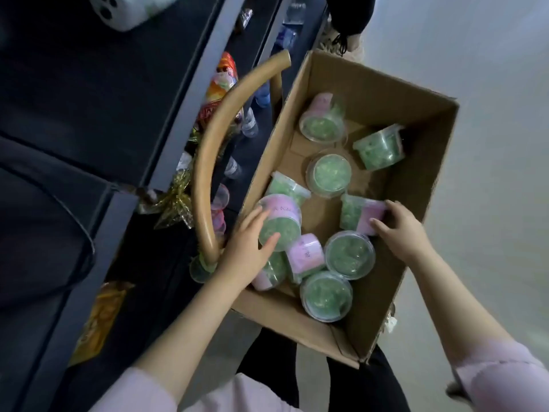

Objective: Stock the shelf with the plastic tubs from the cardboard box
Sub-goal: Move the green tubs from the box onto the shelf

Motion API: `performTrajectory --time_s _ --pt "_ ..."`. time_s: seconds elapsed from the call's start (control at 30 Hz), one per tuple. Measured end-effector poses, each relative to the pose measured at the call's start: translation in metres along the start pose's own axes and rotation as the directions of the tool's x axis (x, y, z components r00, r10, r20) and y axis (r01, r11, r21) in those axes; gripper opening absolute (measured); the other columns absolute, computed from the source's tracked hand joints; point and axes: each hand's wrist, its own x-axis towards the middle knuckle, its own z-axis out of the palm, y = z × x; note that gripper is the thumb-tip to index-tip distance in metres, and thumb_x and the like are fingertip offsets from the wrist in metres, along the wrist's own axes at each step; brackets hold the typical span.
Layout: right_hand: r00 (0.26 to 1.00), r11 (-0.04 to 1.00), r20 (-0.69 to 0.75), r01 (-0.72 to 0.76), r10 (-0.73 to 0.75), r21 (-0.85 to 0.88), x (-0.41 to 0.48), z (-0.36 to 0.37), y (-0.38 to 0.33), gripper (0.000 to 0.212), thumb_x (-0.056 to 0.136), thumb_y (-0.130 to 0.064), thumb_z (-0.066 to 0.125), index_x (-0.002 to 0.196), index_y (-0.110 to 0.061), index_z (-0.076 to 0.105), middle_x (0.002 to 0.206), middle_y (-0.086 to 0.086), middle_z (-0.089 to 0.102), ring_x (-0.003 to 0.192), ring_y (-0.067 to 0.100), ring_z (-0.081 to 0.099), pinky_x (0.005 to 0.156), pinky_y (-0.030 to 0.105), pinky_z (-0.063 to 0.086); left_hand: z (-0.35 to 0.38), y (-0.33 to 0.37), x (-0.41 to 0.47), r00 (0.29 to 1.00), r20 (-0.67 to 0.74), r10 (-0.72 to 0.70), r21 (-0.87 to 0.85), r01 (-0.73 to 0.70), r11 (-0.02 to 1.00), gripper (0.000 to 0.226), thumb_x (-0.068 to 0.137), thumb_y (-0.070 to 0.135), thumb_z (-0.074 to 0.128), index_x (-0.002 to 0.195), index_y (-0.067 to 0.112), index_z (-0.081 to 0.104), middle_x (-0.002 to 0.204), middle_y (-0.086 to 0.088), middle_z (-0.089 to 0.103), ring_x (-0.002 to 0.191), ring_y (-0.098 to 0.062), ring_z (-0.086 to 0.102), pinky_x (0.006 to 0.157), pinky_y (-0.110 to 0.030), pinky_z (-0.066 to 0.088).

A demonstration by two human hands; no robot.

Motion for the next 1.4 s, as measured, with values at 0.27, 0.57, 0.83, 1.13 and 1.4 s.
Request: performTrajectory --time_s 0.27,0.57,0.83,1.13,1.4 --pt "0.997 0.999 0.064 -0.036 0.038 -0.036 0.032 0.032 0.008 0.066 0.093 -0.019 0.059 0.149 -0.006 0.028 0.150 0.017 0.038 0.138 0.031 0.036 0.113 0.039 0.030 0.031 -0.036 0.052 0.988 0.127 -0.090 0.036 0.086 0.996 0.064 0.096 0.044 0.043 0.151 0.020 0.020 0.159 -0.004 0.017 0.145 -0.020 0.017 0.115 -0.034 0.016" --pt "1.000 0.999 0.005 0.003 -0.003 -0.050 0.026 0.044 0.016 0.050 0.092 -0.008 0.056 0.139 -0.023 0.050 0.146 0.016 0.030 0.133 0.035 0.031 0.112 0.033 0.022 0.050 -0.040 0.057 0.965 0.204 -0.167 0.211 0.123 0.970 0.052 0.094 0.052 0.040 0.139 0.025 0.046 0.124 -0.003 0.045 0.115 -0.028 0.037 0.096 -0.034 0.031" --pt "0.981 0.994 0.174 0.074 -0.087 0.083 0.049 0.037 0.015 0.051 0.092 -0.004 0.053 0.138 -0.026 0.048 0.153 0.008 0.027 0.142 0.021 0.028 0.115 0.029 0.023 0.059 -0.056 0.060 0.950 0.203 -0.238 -0.250 0.285 0.925 0.049 0.089 0.046 0.057 0.129 0.020 0.046 0.137 -0.004 0.049 0.125 -0.020 0.046 0.100 -0.028 0.033" --pt "0.990 0.994 0.106 0.090 -0.096 0.055 0.066 0.040 0.019 0.058 0.088 -0.011 0.066 0.141 -0.021 0.047 0.142 0.005 0.038 0.109 0.015 0.052 0.101 0.027 0.041 0.073 -0.035 0.086 0.884 0.351 -0.309 -0.315 0.422 0.850 0.066 0.076 0.065 0.056 0.129 0.027 0.046 0.117 -0.001 0.056 0.110 -0.021 0.053 0.095 -0.039 0.045" --pt "0.987 0.976 0.088 0.146 -0.133 -0.161 0.080 0.037 0.016 0.049 0.083 -0.022 0.072 0.131 -0.022 0.059 0.144 0.006 0.044 0.129 0.032 0.041 0.109 0.040 0.033 0.062 -0.034 0.091 0.914 0.354 -0.197 -0.344 0.323 0.881 0.014 0.089 0.025 0.065 0.096 0.014 0.058 0.105 -0.001 0.064 0.102 -0.016 0.058 0.091 -0.033 0.046"
